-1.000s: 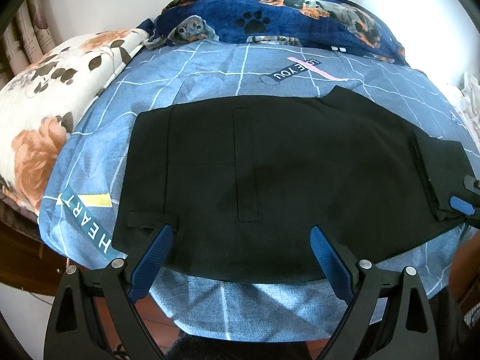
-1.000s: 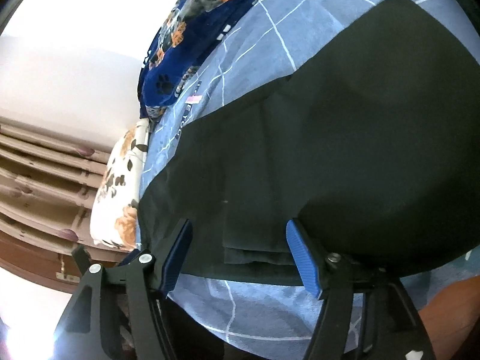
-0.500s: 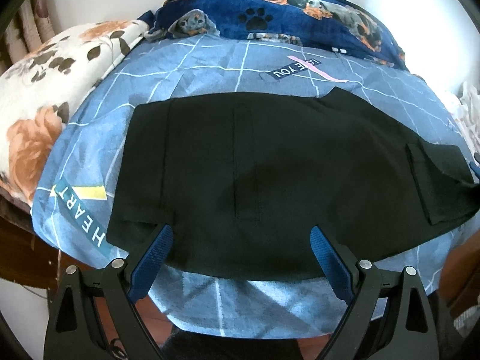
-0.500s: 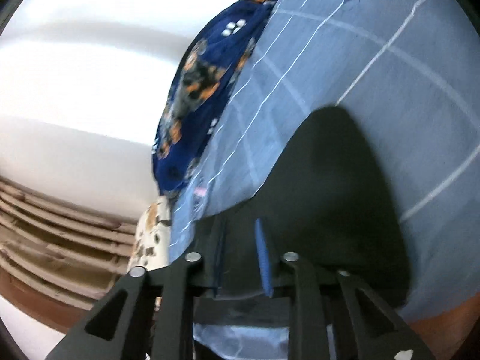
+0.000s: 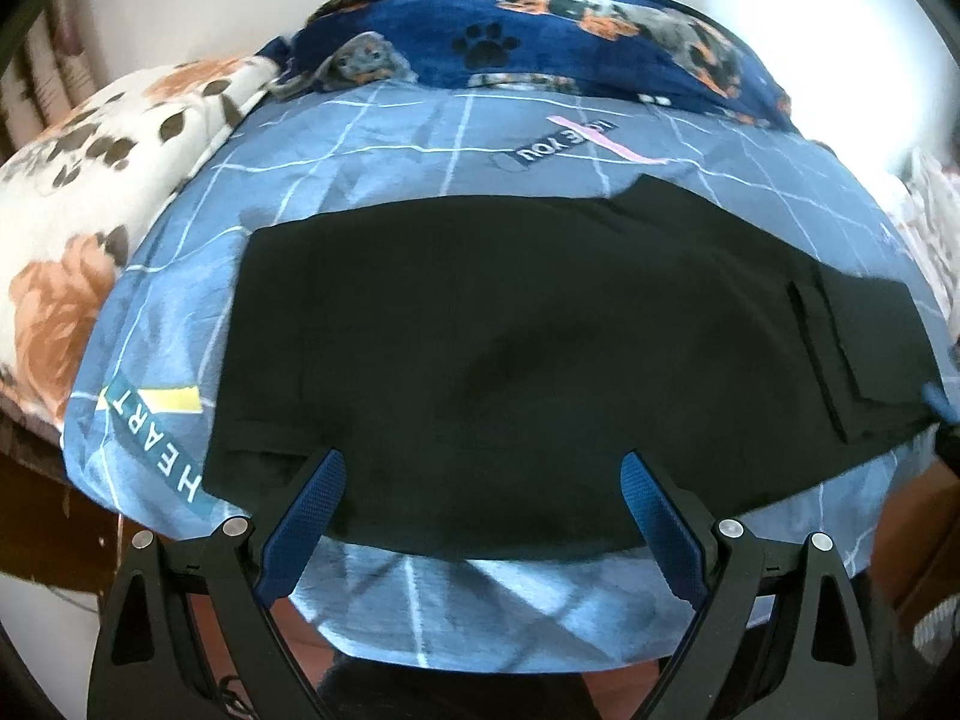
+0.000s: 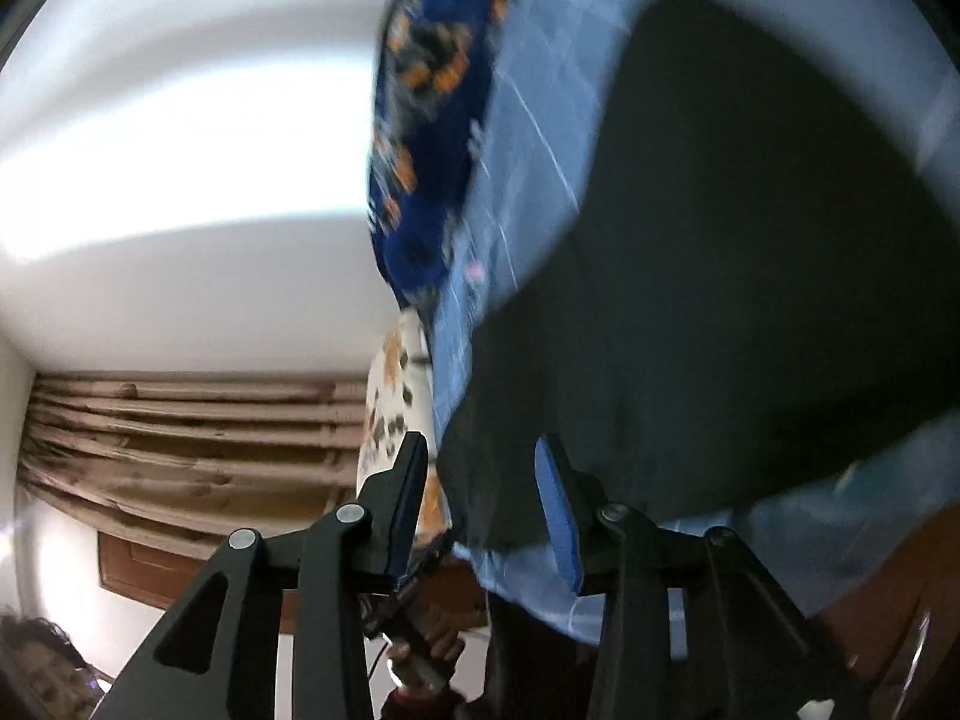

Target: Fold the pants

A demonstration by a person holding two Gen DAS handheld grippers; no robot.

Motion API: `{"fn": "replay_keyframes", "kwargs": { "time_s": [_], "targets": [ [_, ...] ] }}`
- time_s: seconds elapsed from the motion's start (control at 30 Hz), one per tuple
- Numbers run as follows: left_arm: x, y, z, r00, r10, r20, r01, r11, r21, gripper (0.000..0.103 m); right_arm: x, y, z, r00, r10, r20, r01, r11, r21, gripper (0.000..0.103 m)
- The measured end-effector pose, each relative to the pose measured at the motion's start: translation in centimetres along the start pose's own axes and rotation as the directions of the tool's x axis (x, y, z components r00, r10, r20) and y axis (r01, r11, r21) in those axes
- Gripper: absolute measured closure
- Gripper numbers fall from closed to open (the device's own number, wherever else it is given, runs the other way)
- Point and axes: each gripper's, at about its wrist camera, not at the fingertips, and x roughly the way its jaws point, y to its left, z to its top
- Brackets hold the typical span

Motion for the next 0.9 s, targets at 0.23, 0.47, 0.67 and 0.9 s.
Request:
{"fn": "replay_keyframes", "kwargs": {
  "time_s": [0.23, 0.47, 0.67, 0.9],
  "targets": [
    [-2.2, -3.0, 1.1, 0.967, -0.254, 0.017, 0.252, 0.963, 0.095, 0.01, 3.9, -2.5, -2.1, 0.996, -0.085, -0.028, 0.087, 0.992, 0.093, 0.063],
    [-2.8, -8.8, 5.0, 0.835, -0.548, -0.055, 0.546, 0.812, 0.204, 0.01, 1.3, -3.5, -1.9, 0.981, -0.132, 0.143, 0.103, 0.976, 0.194, 0.06],
    [0.1, -13.1, 7.5, 0.727, -0.665, -0.173, 0.686, 0.714, 0.139, 0.01, 1.5, -4.1, -2.4, 0.964, -0.132, 0.23, 0.076, 0.969, 0.235, 0.069],
    [2.5, -14.8, 9.1, 0.712, -0.661, -0.238, 0.695, 0.711, 0.104, 0.01, 1.3, -6.3, -2.3, 0.973, -0.124, 0.195, 0.059, 0.948, 0.311, 0.099]
  ]
}}
